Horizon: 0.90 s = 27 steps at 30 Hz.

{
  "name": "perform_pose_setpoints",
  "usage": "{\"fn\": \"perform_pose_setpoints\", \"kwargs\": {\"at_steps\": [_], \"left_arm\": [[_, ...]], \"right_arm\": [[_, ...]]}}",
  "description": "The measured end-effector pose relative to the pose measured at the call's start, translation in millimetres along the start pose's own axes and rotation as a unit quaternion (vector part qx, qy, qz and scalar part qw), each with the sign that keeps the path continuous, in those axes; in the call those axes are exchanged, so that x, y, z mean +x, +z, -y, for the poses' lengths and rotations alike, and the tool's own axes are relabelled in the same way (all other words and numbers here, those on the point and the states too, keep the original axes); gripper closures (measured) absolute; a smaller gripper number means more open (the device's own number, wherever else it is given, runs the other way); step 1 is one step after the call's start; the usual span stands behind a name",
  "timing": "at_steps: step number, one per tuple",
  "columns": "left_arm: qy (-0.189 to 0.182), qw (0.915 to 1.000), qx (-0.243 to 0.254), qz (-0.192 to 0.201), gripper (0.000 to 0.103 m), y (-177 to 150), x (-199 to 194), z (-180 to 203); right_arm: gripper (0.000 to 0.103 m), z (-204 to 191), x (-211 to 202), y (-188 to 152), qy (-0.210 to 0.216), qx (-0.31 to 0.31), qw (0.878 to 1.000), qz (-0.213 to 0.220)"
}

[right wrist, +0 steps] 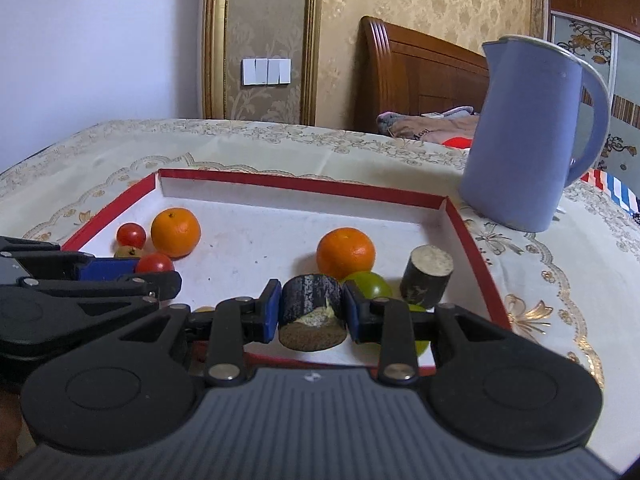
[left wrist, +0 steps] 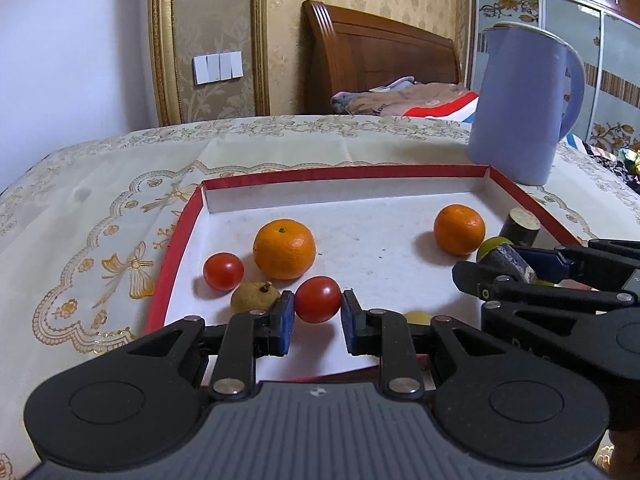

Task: Organize fruits
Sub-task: 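Lower the tomato into the tray with the left gripper while the right lowers the cylinder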

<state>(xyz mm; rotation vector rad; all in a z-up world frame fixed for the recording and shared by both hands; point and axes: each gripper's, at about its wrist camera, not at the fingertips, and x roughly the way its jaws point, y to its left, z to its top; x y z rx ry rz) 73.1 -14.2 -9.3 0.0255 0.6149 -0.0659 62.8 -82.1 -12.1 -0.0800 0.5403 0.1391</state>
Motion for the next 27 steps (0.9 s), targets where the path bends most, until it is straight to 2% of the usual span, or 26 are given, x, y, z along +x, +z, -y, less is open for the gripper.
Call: {"fn": "perform_pose_setpoints", "kwargs": {"at_steps": [14,27], "left_arm": [[0.027,0.9994,-0.019,-0.012,0.079,5.9,19.3,-10.7],[0.047,0.9985,-0.026,-0.005,0.079,8.3,25.8,-11.9]], "right_arm": [[0.072,-9.9,23.4,9.4,-0.004,-0.009,1.0,-0.002],[0.072,-2.7,48.3,19.4,-0.046,-0.003,0.999,0.002]]}}
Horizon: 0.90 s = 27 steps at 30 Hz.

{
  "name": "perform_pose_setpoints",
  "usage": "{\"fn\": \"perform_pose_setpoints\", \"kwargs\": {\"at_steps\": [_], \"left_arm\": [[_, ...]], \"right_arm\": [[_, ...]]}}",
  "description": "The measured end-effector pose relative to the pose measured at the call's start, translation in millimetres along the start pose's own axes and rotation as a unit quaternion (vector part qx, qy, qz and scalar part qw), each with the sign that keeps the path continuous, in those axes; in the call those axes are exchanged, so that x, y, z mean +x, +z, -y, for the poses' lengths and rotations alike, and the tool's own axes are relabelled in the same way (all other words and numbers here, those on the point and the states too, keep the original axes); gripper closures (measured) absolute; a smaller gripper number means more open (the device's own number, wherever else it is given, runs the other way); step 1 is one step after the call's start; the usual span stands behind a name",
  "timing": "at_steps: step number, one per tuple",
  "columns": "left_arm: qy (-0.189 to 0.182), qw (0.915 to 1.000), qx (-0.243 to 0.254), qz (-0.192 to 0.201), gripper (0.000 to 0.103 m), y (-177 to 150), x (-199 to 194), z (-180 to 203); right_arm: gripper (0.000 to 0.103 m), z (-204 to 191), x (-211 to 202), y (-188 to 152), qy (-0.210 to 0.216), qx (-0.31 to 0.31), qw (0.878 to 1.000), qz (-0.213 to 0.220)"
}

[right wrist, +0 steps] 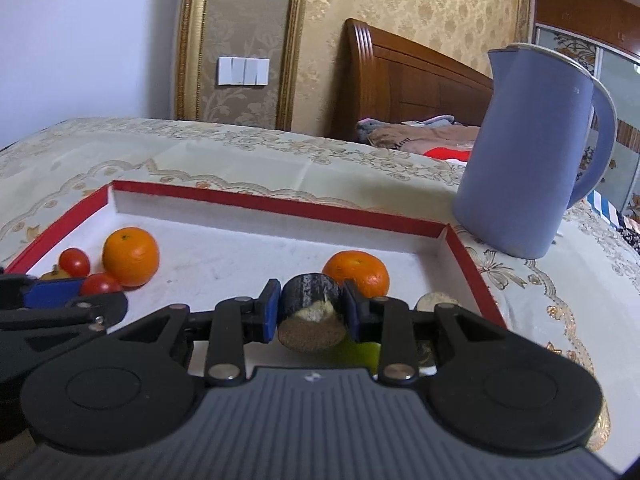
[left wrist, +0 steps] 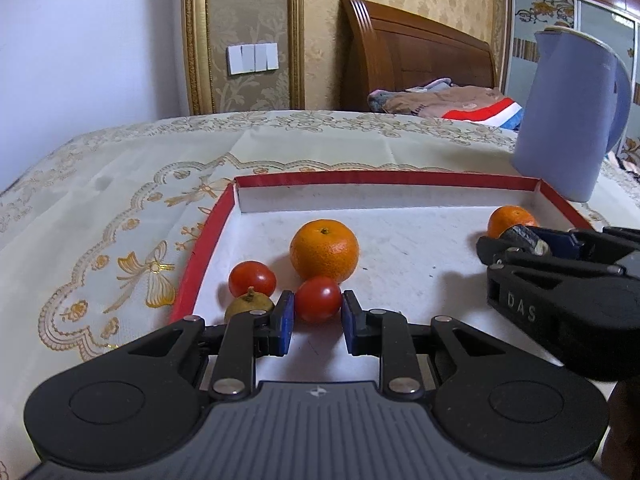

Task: Organize fruits
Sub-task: 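Lower the tomato into the tray with the left gripper while the right lowers the cylinder, then open both grippers and withdraw them from the tray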

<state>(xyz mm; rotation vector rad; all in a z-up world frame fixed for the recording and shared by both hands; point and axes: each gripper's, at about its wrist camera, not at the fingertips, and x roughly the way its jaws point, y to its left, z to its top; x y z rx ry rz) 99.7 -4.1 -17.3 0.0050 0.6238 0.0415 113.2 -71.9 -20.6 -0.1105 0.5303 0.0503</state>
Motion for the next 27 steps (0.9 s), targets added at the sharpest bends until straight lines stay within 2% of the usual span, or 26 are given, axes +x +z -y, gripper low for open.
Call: {"fn": "perform_pose_setpoints", "kwargs": {"at_steps": [14,16,18,22,24,27], "left_arm": [[0.006,1.0,0.003,0.005,0.079,0.5,2.3,0.3],[0.006,1.0,0.003,0.005,0.079,0.0,2.1,0.6],[0.007,0.9999,0.006,0.007,0.078,-0.5,1.9,1.6],[0.007,0.9999,0.005,0.007,0.078,-0.7,2.0,2.3],[0.008,0.9999,0.006,0.008,0.078,-0.6,2.0,2.5],[0.012,0.9999,0.004,0.008,0.074,-1.4,1.5,1.5]], "right_arm": [[0.072,-2.5,-2.6,-3.1,-0.006,-0.002,1.0,0.009],[0.065,-1.5,-4.3,-3.7,-0.007,0.002,1.0,0.013],[0.047,0.5,-6.1,-4.2,-0.008,0.009,1.0,0.016],[0.038,3.9,-9.0,-5.6,-0.007,0.019,1.0,0.02],[0.023,4.3,-11.4,-6.7,-0.011,0.023,0.999,0.024],[0.019,5.6,-16.2,-7.7,-0.014,0.027,0.999,0.033]]}}
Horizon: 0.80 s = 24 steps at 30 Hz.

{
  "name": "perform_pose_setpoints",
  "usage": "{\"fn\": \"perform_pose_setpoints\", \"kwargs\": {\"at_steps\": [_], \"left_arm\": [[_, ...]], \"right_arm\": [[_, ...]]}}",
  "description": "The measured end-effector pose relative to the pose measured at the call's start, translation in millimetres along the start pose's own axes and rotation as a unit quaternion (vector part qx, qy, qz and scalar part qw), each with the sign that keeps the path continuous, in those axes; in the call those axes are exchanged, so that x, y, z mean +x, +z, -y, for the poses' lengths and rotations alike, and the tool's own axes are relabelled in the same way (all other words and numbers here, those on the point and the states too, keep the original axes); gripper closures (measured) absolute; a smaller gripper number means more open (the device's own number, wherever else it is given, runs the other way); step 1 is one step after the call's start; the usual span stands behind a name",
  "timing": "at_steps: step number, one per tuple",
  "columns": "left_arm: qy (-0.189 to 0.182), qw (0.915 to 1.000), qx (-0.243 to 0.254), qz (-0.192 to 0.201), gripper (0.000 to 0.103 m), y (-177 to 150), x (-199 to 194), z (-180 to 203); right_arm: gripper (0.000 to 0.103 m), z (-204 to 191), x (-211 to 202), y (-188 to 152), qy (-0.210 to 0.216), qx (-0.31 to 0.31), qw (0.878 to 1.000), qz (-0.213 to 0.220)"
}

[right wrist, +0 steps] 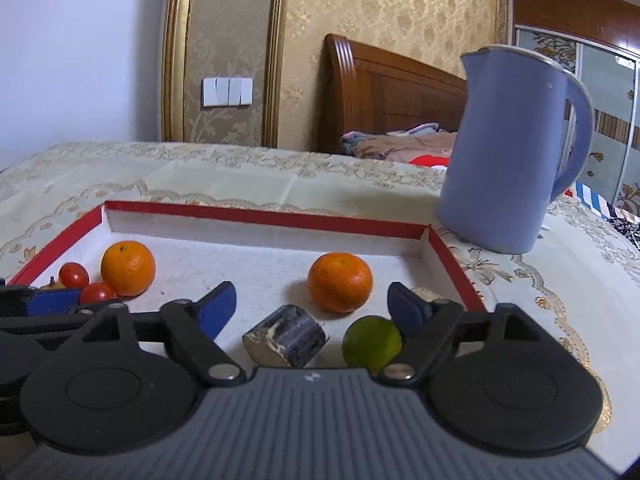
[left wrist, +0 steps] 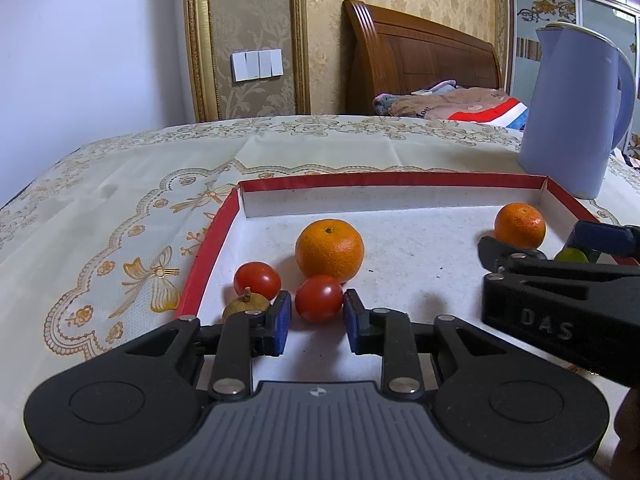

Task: Organize fruits
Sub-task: 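Open both grippers and withdraw them from the tray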

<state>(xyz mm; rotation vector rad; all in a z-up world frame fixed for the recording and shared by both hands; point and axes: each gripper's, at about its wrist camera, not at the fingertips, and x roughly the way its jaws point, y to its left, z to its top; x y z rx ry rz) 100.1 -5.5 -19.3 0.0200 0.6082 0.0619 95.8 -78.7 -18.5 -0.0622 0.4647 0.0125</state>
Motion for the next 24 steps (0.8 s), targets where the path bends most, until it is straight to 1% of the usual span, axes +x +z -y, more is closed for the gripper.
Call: {"fn": "perform_pose_setpoints", "kwargs": {"at_steps": [1,2,3,5,6,9,12,15,19,20,24], "left_arm": [[0.001,1.0,-0.002,0.0,0.072,0.2,0.0,-1.0],[0.001,1.0,-0.004,0.0,0.072,0.3,0.0,-1.8],[0.001,1.0,-0.005,-0.001,0.071,0.2,-0.4,-2.5],[-0.001,1.0,-0.004,-0.001,0.062,-0.2,-1.9,-2.7],[-0.003,1.0,-0.003,-0.001,0.061,-0.5,-2.6,-2.6],[0.001,1.0,0.005,0.006,0.06,-2.4,-6.6,-0.6],[-0.008,0.9999,-0.001,0.009,0.06,-3.9,-12.5,-3.2],[-0.016,0.9997,-0.012,0.012,0.06,-5.2,-18.6,-7.0],[-0.016,0.9994,-0.009,0.028,0.059,-9.3,-31.1,-7.5],[-0.018,0.9994,-0.009,0.03,0.059,-10.2,-33.5,-7.7],[-0.028,0.9988,-0.013,0.039,0.049,-14.1,-45.0,-9.4]], "right_arm": [[0.017,0.3,-0.4,-0.3,-0.002,0.001,1.0,0.0],[0.013,0.8,-0.6,-0.6,-0.004,0.002,1.0,-0.001],[0.012,1.7,-1.3,-0.9,-0.004,0.005,1.0,0.0],[0.012,3.4,-4.1,-1.1,-0.002,0.01,1.0,0.004],[0.01,4.2,-5.5,-1.2,-0.004,0.011,1.0,0.006],[0.007,6.7,-13.0,-3.6,-0.004,0.016,1.0,0.013],[0.003,10.4,-23.1,-6.2,-0.002,0.023,1.0,0.02],[0.002,12.4,-33.0,-9.9,0.006,0.025,0.999,0.022],[0.0,13.9,-46.4,-15.5,0.012,0.029,0.999,0.025],[0.0,16.1,-50.9,-17.4,0.016,0.034,0.999,0.027],[0.0,26.4,-65.2,-23.2,0.023,0.059,0.998,0.028]]}}
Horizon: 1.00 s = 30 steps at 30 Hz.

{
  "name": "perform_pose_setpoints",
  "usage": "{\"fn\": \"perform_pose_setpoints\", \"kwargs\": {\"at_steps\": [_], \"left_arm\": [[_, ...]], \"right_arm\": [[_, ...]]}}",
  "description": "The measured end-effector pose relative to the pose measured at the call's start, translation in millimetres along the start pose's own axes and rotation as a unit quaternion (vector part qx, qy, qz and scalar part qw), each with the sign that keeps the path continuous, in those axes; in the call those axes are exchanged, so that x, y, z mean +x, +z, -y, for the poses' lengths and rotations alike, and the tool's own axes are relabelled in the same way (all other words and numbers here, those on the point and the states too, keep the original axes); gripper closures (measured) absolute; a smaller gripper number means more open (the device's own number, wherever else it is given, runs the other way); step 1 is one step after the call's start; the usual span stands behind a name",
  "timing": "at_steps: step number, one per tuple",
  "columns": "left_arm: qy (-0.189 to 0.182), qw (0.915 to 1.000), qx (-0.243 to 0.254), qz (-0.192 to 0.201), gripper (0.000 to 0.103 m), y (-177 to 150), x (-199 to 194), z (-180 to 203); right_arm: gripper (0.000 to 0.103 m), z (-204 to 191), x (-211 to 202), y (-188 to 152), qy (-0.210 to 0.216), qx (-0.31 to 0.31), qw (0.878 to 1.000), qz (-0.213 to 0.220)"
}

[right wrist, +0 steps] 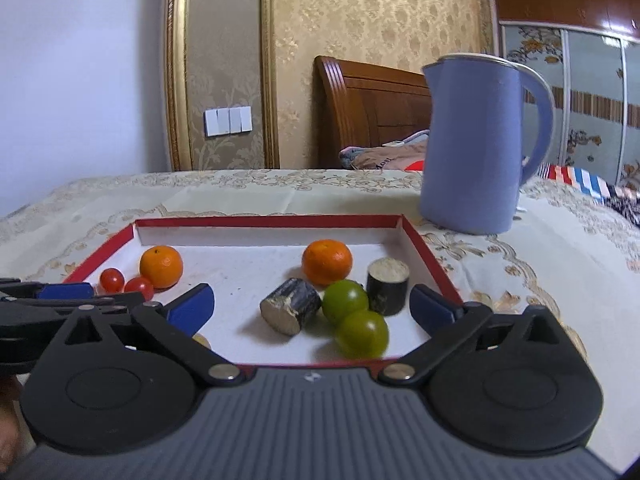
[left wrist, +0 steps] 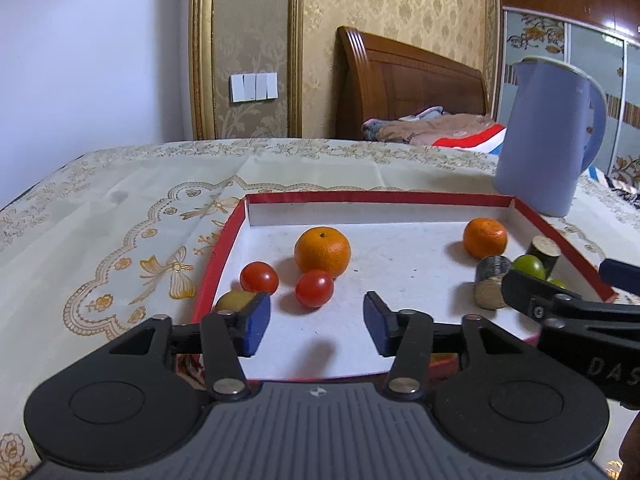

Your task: Organize fruits

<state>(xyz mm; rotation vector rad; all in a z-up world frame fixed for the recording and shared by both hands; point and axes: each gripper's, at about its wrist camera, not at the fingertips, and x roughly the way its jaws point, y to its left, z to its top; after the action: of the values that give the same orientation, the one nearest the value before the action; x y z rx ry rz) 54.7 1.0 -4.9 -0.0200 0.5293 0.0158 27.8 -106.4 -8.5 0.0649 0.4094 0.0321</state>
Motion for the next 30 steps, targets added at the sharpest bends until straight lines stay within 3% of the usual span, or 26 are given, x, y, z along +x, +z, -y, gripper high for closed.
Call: {"fn": "perform_pose_setpoints", "kwargs": {"at_steps": [4,7,23,26,30], "left_arm": [[0.018,0.9996,0.008,0.021,0.039,-5.7,-16.7,0.9],[0.009,0.9995,0.001,0.029,0.032,-10.4,-28.9,-1.8],[-0.002,0.9997,0.006,0.025,0.032,-19.0,-40.7,1.9],[-0.002,0.9996,0.009,0.028,0.023,-19.5,-42.0,2.8],[-0.002,0.9993,0.01,0.035,0.022,-19.7,-43.7,3.8]], "right_arm": [[0.0,11.4,-10.3,-4.8,0.008,0.023,1.0,-0.014],[0.0,17.9,-16.9,-10.2,0.017,0.037,0.999,-0.027],[0.0,14.6,-25.0,-16.9,0.015,0.029,0.999,-0.037],[0.0,14.2,-23.9,-17.1,0.015,0.027,0.999,-0.04],[0.0,14.9,-23.4,-17.0,0.013,0.029,0.999,-0.041]]}}
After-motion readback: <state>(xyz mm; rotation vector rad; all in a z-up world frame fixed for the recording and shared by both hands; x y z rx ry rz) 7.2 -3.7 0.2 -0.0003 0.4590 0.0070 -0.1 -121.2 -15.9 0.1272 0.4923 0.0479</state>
